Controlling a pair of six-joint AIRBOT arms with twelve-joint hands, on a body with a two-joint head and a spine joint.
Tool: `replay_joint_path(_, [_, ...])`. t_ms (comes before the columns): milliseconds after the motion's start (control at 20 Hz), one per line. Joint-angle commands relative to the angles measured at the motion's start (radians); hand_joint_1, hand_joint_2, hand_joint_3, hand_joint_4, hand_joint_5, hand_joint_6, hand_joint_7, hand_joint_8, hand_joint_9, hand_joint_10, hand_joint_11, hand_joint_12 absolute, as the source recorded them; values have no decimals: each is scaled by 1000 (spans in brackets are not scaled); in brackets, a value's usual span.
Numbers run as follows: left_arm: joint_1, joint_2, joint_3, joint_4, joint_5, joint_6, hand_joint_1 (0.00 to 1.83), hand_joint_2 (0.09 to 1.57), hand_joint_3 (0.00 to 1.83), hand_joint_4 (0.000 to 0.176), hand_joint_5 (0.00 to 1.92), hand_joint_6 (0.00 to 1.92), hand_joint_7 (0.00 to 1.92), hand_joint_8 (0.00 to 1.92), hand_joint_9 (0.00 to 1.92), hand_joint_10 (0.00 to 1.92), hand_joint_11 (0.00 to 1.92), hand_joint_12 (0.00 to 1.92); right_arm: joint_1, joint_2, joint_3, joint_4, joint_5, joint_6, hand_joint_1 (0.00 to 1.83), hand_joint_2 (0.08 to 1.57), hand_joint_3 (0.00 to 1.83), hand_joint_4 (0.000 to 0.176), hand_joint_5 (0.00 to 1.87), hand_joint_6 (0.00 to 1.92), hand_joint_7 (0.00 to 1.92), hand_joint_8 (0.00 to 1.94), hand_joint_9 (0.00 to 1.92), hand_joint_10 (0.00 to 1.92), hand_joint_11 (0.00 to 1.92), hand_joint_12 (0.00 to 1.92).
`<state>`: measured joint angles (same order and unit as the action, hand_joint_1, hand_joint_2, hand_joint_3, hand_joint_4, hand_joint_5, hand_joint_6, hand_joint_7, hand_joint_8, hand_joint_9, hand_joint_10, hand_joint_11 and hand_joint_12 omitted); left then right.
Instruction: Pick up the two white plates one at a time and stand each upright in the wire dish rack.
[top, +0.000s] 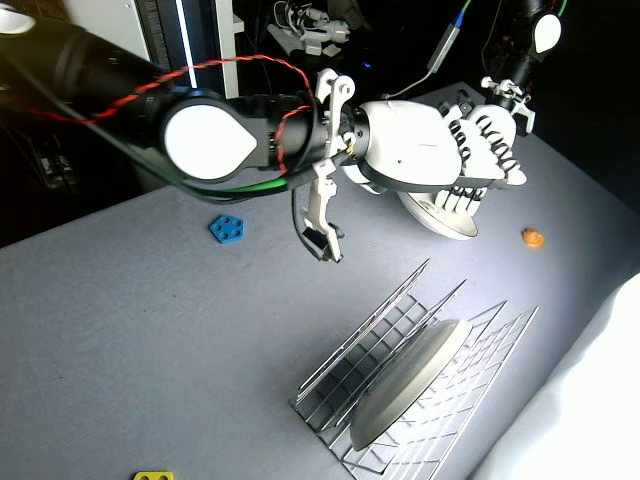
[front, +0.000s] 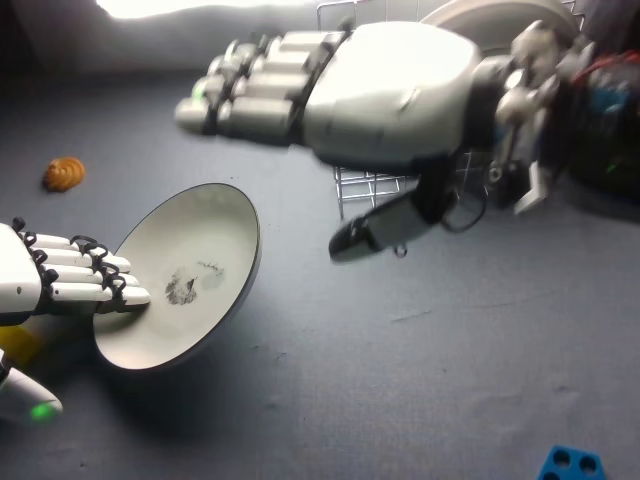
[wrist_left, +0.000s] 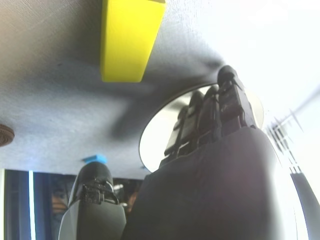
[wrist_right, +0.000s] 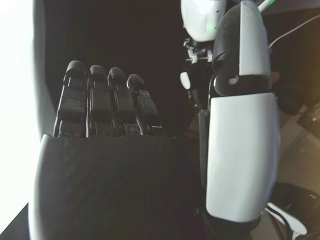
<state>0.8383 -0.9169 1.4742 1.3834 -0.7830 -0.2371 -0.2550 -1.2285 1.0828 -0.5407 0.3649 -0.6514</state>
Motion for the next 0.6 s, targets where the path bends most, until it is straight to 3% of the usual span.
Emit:
replay_joint_path(0, [12,-16,-1,60,2,-3,0,1069,0,0,0,0,0,0,0,0,0,0,-2,-11,-3,20,86,-56,1151,941,5,0,0,0,0,0,0,0,59,40])
replay_joint_path(50, [12,-16,-1,60,2,-5,0,1064,0,0,1,0,0,0,0,0,0,0,-12,-32,-3,29,85,-121,1217,977,0,0,0,0,0,0,0,0,9,167])
replay_joint_path(100, [12,-16,-1,60,2,-5,0,1064,0,0,1,0,0,0,0,0,0,0,-20,-51,-3,44,76,-176,1217,977,0,0,0,0,0,0,0,0,9,167])
replay_joint_path(150, [12,-16,-1,60,2,-6,0,1061,0,0,0,0,0,0,0,0,0,0,-24,-69,-1,46,51,-213,1244,982,0,0,0,0,0,0,0,0,0,335])
replay_joint_path(250, [12,-16,-1,60,2,-8,0,1063,0,0,0,0,0,0,0,0,0,0,-37,-106,16,53,26,-266,1258,1002,1,0,0,0,0,0,0,0,0,303])
replay_joint_path(550, [9,-18,-3,60,2,-13,0,1066,0,0,10,4,0,0,0,0,0,0,-56,-214,101,56,16,-283,1238,1027,5,0,0,0,0,0,0,0,0,202])
